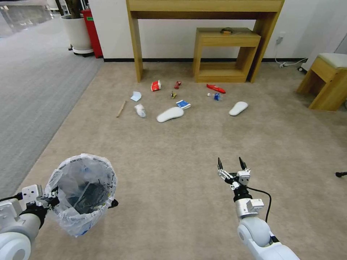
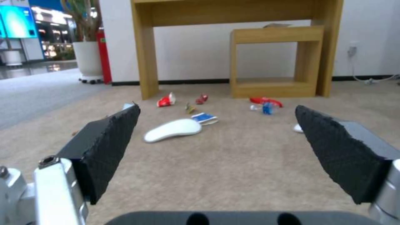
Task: Pick up the trash bin and place the garbage on the floor into it.
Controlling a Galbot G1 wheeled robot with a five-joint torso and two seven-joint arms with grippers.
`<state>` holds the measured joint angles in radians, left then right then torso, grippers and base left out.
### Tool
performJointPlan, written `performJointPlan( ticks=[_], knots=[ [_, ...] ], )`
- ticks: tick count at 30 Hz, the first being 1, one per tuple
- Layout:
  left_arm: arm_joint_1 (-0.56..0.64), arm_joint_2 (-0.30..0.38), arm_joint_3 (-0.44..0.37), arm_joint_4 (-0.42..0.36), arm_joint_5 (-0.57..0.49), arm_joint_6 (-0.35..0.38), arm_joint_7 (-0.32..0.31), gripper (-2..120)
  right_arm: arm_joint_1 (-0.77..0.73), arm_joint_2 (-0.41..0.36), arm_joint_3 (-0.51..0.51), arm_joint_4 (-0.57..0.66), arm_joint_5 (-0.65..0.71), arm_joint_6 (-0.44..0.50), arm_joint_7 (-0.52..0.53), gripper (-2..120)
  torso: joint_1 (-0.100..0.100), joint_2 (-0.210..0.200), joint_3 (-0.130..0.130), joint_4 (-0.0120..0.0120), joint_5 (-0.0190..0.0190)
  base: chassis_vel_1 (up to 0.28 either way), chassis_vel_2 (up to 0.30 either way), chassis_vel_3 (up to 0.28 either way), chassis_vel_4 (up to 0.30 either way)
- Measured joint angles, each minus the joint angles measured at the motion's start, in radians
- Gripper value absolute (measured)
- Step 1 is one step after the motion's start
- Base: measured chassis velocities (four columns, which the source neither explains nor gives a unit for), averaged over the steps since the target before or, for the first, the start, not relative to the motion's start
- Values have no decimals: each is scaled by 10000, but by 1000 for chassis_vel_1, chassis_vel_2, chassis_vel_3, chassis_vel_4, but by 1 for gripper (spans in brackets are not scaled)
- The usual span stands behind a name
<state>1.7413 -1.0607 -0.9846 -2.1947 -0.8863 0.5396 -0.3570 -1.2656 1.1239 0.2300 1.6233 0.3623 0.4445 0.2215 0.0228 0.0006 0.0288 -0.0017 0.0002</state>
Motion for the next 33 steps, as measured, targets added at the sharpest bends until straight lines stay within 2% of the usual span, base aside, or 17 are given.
performJointPlan(
  ticks=[20, 33],
  knots=[
    [325, -146, -88, -112, 248, -180, 206, 0, -157, 49, 59, 116, -308, 51, 2, 92, -1, 1, -1, -2, 0, 15, 14, -11, -12],
    [351, -183, -104, -105, 310, -242, 265, 0, -103, 121, 7, 45, -327, 55, 2, 91, 1, 0, 1, -2, -1, -115, 114, 115, -111]
  ],
)
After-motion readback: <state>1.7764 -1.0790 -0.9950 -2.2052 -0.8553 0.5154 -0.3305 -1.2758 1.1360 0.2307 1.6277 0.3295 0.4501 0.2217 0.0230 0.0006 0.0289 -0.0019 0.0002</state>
